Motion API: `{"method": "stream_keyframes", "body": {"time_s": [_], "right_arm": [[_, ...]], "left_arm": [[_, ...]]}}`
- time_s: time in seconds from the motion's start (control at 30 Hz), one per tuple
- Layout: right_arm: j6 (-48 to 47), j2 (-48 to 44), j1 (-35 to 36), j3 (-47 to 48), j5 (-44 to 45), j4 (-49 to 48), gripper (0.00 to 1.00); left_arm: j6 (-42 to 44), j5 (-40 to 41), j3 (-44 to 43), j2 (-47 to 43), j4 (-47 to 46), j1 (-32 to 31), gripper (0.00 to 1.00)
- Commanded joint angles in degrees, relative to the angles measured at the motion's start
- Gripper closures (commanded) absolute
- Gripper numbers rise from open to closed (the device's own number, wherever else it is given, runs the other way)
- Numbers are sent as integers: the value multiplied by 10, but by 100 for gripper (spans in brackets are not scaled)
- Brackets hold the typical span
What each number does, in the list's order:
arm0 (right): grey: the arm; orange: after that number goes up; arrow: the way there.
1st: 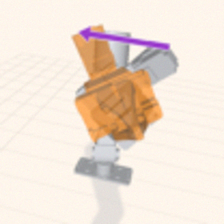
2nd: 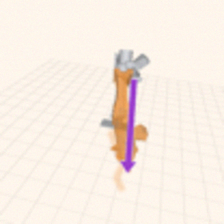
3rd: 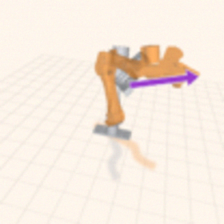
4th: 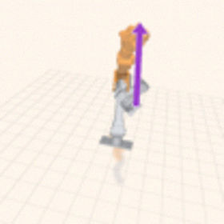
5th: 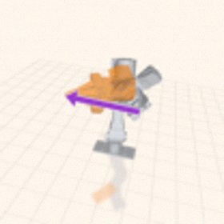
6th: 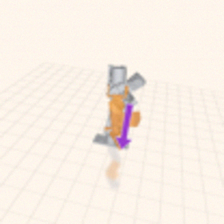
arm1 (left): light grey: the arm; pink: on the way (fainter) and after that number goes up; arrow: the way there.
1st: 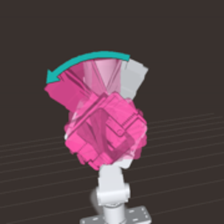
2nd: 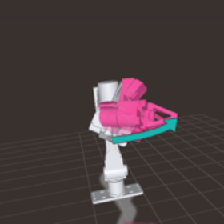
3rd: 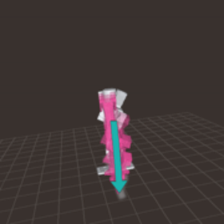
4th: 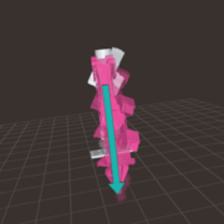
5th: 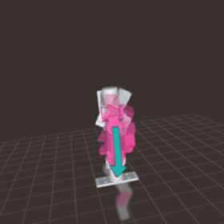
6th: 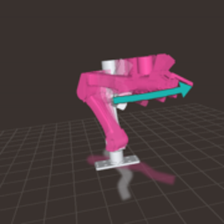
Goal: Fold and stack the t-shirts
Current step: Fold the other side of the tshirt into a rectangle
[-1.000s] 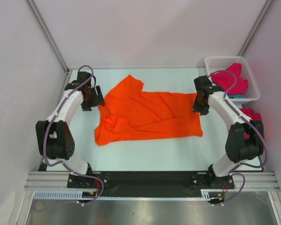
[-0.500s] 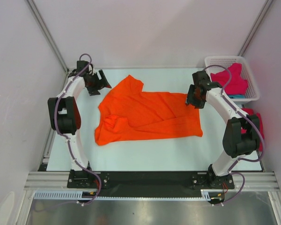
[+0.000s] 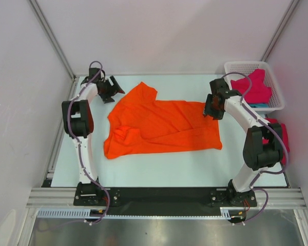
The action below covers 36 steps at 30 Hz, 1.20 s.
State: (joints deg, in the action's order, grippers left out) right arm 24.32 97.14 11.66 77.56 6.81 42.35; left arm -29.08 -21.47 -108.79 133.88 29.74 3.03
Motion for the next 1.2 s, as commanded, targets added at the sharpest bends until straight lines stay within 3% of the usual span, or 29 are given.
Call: {"method": "stream_keyframes", "body": {"time_s": [0.0, 0.2, 0.9, 1.0, 1.13, 1.17], "right_arm": [[-1, 20, 5, 8, 0, -8, 49], [1, 45, 6, 24, 5, -8, 49], [4, 119, -45, 138, -8, 5, 47], [5, 128, -45, 143, -7, 5, 47], [4, 137, -49, 138, -4, 5, 47], [4, 140, -49, 138, -5, 4, 47]], "left_arm": [[-28, 12, -57, 15, -16, -1, 16], [-59, -1, -81, 62, -6, -10, 34], [-75, -45, -135, 133, -19, -80, 38], [-79, -45, -142, 139, -20, -87, 47], [-75, -38, -137, 136, -18, -87, 90], [-70, -28, -133, 132, -15, -87, 94]]}}
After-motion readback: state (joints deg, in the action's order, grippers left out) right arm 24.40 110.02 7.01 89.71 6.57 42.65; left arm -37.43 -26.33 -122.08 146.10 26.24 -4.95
